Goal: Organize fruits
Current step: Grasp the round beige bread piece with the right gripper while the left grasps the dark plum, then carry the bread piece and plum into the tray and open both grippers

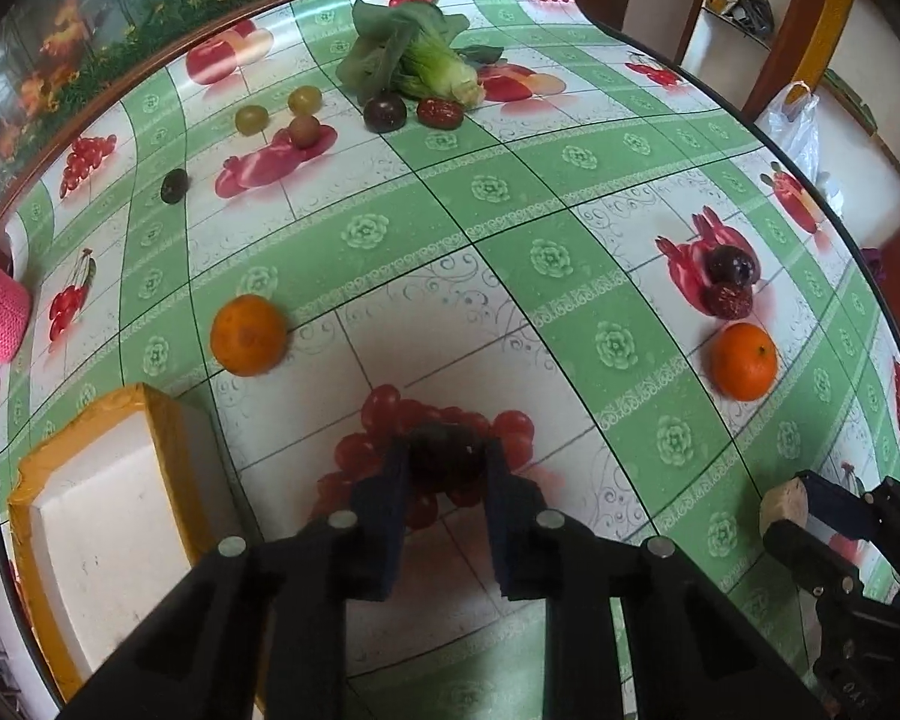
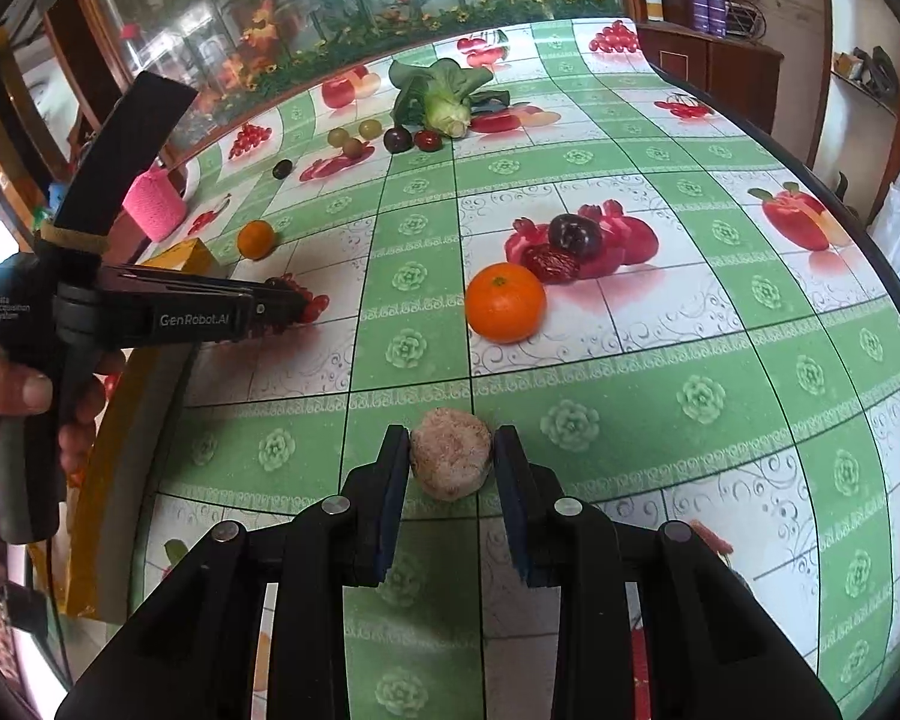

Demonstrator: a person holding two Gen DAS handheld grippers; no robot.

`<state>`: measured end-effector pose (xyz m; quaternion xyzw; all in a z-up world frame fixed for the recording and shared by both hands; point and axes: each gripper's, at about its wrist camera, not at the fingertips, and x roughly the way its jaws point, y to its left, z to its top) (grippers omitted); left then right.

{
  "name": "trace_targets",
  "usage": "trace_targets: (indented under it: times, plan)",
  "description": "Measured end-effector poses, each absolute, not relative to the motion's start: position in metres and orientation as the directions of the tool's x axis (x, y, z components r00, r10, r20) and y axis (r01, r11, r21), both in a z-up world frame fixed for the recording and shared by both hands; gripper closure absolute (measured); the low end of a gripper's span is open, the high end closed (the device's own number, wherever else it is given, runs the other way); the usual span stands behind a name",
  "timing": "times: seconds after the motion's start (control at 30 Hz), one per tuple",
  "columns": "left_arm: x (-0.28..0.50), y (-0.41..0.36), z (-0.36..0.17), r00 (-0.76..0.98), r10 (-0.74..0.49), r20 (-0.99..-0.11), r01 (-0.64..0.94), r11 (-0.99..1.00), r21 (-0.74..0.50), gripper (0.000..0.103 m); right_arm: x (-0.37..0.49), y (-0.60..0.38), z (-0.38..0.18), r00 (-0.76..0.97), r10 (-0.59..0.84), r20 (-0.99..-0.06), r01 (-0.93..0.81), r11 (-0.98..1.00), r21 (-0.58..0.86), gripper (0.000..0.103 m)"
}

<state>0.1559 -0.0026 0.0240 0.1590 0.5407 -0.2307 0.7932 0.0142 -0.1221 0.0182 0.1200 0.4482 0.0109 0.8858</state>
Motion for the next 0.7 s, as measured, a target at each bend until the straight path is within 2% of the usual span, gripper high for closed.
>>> trace_targets:
  times: [0.5, 0.7]
  plan:
    - [0.096, 0.009, 0.047, 0.272, -0.291, -0.917, 0.685, 0.728, -0.028, 0.078, -0.026, -0.104, 0.029, 0.602, 0.077, -0.794, 0.133, 0.972, 0.195, 0.075]
    - [0.084, 0.024, 0.054, 0.264, -0.315, -0.912, 0.699, 0.714, -0.044, 0.078, -0.045, -0.095, 0.030, 0.595, 0.048, -0.802, 0.174, 0.967, 0.187, 0.075]
